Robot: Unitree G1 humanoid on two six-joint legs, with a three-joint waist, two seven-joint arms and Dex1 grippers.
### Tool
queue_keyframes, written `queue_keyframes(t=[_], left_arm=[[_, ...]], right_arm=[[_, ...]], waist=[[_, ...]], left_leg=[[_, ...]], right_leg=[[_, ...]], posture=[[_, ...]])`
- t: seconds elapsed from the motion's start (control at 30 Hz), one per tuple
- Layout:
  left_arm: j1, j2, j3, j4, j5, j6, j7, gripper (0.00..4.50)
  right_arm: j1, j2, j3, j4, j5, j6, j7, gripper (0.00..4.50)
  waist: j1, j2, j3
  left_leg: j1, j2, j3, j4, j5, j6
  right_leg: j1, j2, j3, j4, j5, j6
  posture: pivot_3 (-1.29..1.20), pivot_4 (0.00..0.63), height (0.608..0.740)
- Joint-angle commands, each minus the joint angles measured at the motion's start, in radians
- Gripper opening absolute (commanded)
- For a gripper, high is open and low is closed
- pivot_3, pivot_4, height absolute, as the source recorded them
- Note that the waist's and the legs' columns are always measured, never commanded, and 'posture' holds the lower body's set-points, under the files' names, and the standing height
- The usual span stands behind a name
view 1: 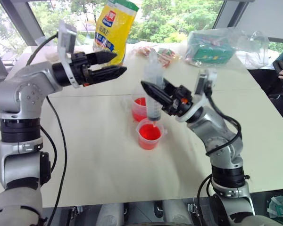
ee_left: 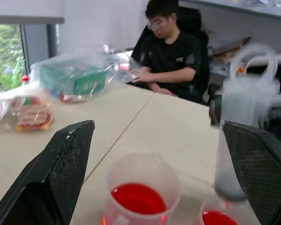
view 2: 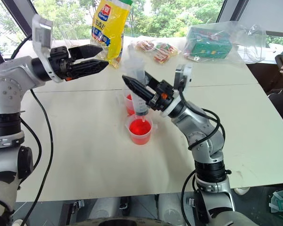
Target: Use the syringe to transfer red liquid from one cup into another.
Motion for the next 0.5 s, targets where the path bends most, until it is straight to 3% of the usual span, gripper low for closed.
queue_keyframes(t=[0.03, 0.2, 0.33, 0.5], left_arm=[[0.028, 0.004, 0.011, -0.077, 0.002, -0.033, 0.006, 4.47], [0.141, -0.006, -0.027, -0.196, 0.012, -0.047, 0.015, 4.47], [0.190, -0.022, -0.029, -0.240, -0.002, -0.041, 0.037, 4.47], [0.227, -0.051, -0.041, -0.285, -0.013, -0.034, 0.067, 4.47]], right_arm=[[-0.095, -0.046, -0.089, 0.002, 0.031, 0.101, -0.154, 1.42], [-0.193, -0.201, -0.238, 0.066, 0.165, 0.479, -0.408, 1.42], [-0.180, -0.334, -0.239, 0.089, 0.171, 0.758, -0.485, 1.42], [-0.098, -0.396, -0.179, 0.139, 0.051, 0.816, -0.492, 1.42]], waist=[[0.000, 0.000, 0.000], [0.002, 0.000, 0.000], [0.000, 0.000, 0.000], [-0.002, 0.000, 0.000]], left_leg=[[0.000, 0.000, 0.000, 0.000, 0.000, 0.000], [0.000, 0.000, 0.000, 0.000, 0.000, 0.000], [-0.001, 0.000, 0.000, -0.001, 0.000, 0.001], [-0.001, 0.000, 0.001, -0.001, -0.001, 0.001]], right_leg=[[0.000, 0.000, 0.000, 0.000, 0.000, 0.000], [0.000, -0.002, 0.000, 0.000, 0.000, 0.000], [-0.001, -0.002, 0.001, -0.001, 0.000, -0.001], [-0.001, -0.001, 0.001, -0.001, 0.000, -0.001]], posture=[[0.00, 0.150, 0.740], [0.00, 0.150, 0.740], [0.00, 0.150, 0.740], [0.00, 0.150, 0.740]])
